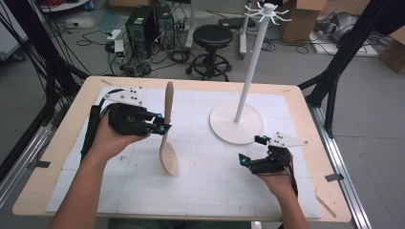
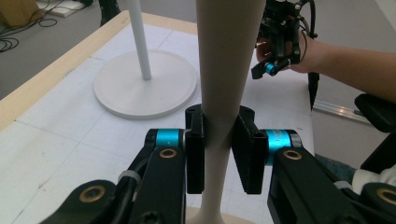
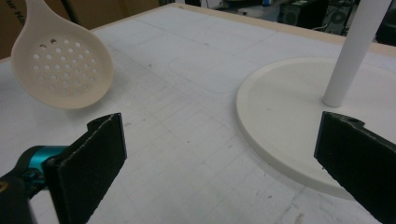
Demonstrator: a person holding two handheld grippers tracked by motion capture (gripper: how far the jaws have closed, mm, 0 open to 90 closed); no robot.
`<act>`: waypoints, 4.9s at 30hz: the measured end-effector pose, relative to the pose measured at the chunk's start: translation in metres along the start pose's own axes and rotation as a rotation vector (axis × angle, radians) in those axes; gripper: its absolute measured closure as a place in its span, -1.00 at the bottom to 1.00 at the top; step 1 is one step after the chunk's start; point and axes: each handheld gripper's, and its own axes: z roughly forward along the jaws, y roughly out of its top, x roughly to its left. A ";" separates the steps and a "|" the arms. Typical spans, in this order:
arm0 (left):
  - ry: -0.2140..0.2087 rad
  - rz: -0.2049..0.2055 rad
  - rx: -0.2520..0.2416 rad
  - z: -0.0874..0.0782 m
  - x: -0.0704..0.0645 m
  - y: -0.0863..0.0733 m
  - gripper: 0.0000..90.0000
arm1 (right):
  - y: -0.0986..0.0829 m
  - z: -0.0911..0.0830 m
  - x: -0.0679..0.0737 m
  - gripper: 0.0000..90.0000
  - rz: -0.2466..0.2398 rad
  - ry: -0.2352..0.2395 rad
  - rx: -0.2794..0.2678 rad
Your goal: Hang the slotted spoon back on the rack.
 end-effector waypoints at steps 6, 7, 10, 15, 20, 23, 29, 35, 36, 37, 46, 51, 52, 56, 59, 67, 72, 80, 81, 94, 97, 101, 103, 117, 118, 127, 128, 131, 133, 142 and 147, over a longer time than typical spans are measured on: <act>-0.025 -0.004 0.000 0.004 0.003 -0.001 0.69 | 0.001 -0.003 0.002 -0.98 0.016 -0.008 -0.013; -0.027 0.008 0.001 0.004 0.004 -0.001 0.69 | 0.001 -0.004 0.002 -0.98 0.018 -0.007 -0.021; -0.034 0.011 -0.013 0.004 0.003 0.001 0.69 | 0.002 -0.008 0.002 -0.98 0.022 0.006 -0.038; -0.051 0.029 -0.029 0.006 -0.002 0.006 0.68 | 0.009 -0.010 0.003 -0.98 0.022 0.028 -0.063; -0.062 0.056 -0.022 0.010 -0.006 0.013 0.69 | 0.026 -0.011 0.005 -0.98 0.004 0.072 -0.106; -0.073 0.066 -0.018 0.015 -0.008 0.018 0.69 | 0.036 -0.012 0.005 -0.98 -0.004 0.086 -0.129; -0.087 0.083 -0.004 0.025 -0.012 0.029 0.69 | 0.059 -0.016 0.009 -0.98 -0.030 0.118 -0.163; -0.107 0.103 0.005 0.037 -0.017 0.039 0.69 | 0.089 -0.020 0.017 -0.98 -0.061 0.176 -0.204; -0.110 0.105 0.008 0.039 -0.018 0.040 0.69 | 0.093 -0.020 0.019 -0.98 -0.066 0.188 -0.213; -0.112 0.106 0.006 0.040 -0.019 0.042 0.69 | 0.098 -0.019 0.021 -0.98 -0.069 0.201 -0.220; -0.119 0.125 0.005 0.055 -0.026 0.051 0.69 | 0.135 -0.018 0.038 -0.92 -0.152 0.247 -0.253; -0.120 0.134 0.013 0.062 -0.029 0.051 0.68 | 0.142 -0.014 0.044 -0.83 -0.173 0.277 -0.236; -0.122 0.138 0.017 0.063 -0.029 0.051 0.68 | 0.143 -0.014 0.044 -0.74 -0.176 0.288 -0.239; -0.126 0.135 0.014 0.065 -0.030 0.053 0.68 | 0.147 -0.011 0.048 -0.60 -0.193 0.327 -0.234; -0.127 0.140 0.016 0.067 -0.031 0.055 0.69 | 0.149 -0.007 0.051 -0.58 -0.190 0.352 -0.236; -0.138 0.140 0.020 0.073 -0.033 0.056 0.68 | 0.156 -0.001 0.057 -0.27 -0.205 0.409 -0.250; -0.144 0.140 0.016 0.074 -0.033 0.057 0.68 | 0.158 0.003 0.058 -0.12 -0.196 0.450 -0.260; -0.151 0.142 0.020 0.077 -0.035 0.057 0.68 | 0.158 0.003 0.058 0.15 -0.182 0.488 -0.272; -0.152 0.142 0.015 0.077 -0.036 0.057 0.68 | 0.158 0.003 0.058 0.17 -0.181 0.492 -0.273; -0.161 0.150 0.009 0.077 -0.037 0.058 0.68 | 0.156 0.008 0.063 0.52 -0.221 0.509 -0.297; -0.167 0.145 0.001 0.076 -0.037 0.058 0.68 | 0.156 0.008 0.061 0.53 -0.206 0.523 -0.295; -0.147 0.150 -0.012 0.075 -0.035 0.057 0.57 | 0.156 0.007 0.062 0.53 -0.199 0.523 -0.295; -0.133 0.141 -0.019 0.074 -0.034 0.056 0.35 | 0.156 0.007 0.062 0.53 -0.208 0.513 -0.292; -0.064 0.080 -0.102 0.033 -0.017 0.028 -0.23 | 0.154 -0.014 0.049 0.53 -0.199 0.463 -0.306; -0.056 0.073 -0.113 0.030 -0.016 0.024 -0.24 | 0.154 -0.015 0.048 0.53 -0.196 0.458 -0.303; 0.045 0.013 -0.128 0.004 -0.001 -0.017 -0.43 | 0.150 -0.021 0.040 0.53 -0.189 0.420 -0.298; 0.061 0.001 -0.131 0.001 0.002 -0.023 -0.46 | 0.149 -0.021 0.038 0.53 -0.185 0.419 -0.301; 0.092 -0.030 -0.154 -0.007 0.008 -0.041 -0.52 | 0.147 -0.021 0.035 0.53 -0.168 0.411 -0.300; 0.102 -0.039 -0.166 -0.012 0.009 -0.049 -0.55 | 0.147 -0.020 0.033 0.53 -0.172 0.405 -0.295; 0.164 -0.046 -0.194 -0.031 0.011 -0.070 -0.62 | 0.151 -0.026 0.029 0.53 -0.180 0.364 -0.275; 0.191 -0.064 -0.164 -0.029 0.012 -0.077 -0.72 | 0.153 -0.030 0.024 0.53 -0.183 0.341 -0.267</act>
